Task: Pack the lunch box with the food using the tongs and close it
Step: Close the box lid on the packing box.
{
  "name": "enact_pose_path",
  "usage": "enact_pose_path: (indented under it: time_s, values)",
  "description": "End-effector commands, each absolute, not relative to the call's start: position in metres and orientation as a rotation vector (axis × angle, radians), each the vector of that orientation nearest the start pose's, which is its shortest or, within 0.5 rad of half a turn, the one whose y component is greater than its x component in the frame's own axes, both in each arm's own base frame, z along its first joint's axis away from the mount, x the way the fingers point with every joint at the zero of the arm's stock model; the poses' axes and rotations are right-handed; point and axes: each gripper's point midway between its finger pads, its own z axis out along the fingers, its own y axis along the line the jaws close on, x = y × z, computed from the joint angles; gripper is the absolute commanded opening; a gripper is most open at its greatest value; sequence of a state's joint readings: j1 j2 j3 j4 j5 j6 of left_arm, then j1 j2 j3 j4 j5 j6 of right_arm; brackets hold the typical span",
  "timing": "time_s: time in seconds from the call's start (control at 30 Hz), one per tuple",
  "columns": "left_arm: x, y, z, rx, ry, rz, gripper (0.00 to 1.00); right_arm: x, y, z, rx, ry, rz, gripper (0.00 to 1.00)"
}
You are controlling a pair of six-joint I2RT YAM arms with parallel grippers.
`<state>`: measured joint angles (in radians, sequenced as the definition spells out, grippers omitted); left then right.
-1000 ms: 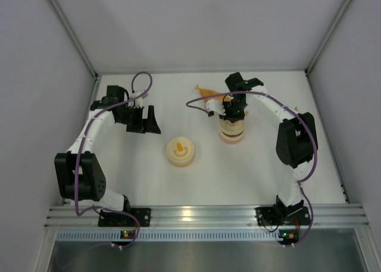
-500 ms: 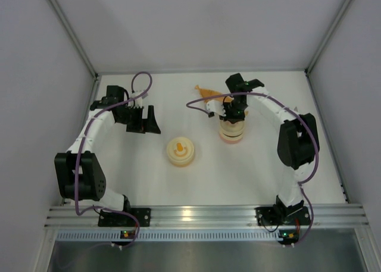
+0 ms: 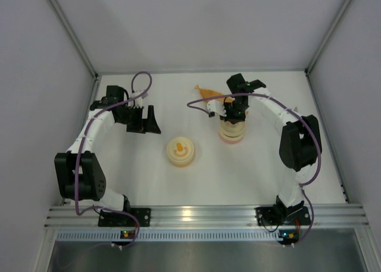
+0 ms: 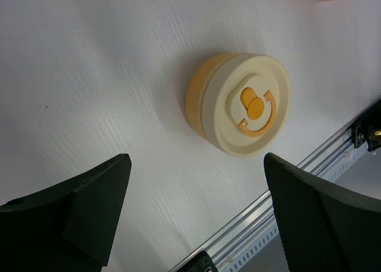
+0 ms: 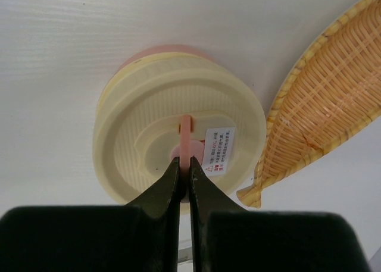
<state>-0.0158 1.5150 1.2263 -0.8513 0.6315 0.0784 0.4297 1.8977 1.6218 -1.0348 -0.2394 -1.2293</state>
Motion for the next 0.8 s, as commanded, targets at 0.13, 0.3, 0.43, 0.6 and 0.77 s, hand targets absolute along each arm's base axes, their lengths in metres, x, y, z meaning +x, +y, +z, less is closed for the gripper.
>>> enact_pose_path:
  time_s: [0.13,0.3,0.43,0.6,0.77]
  values:
    - [0.313,-0.107,0.156,0.331,2.542,-0.849,0.98,0.376,0.191,0.136,-2.007,1.744,0.133,0.0]
    - [0.315,-0.108,0.155,0.329,2.545,-0.855,0.98,0.374,0.189,0.131,-2.003,1.755,0.125,0.0]
    - [0.316,-0.107,0.154,0.33,2.547,-0.853,0.98,0.373,0.189,0.13,-1.988,1.758,0.121,0.0]
    - [0.315,-0.108,0.154,0.329,2.547,-0.855,0.98,0.373,0.187,0.124,-1.99,1.764,0.109,0.0]
    - [0.315,-0.108,0.155,0.331,2.545,-0.859,0.98,0.374,0.189,0.122,-1.979,1.766,0.11,0.0]
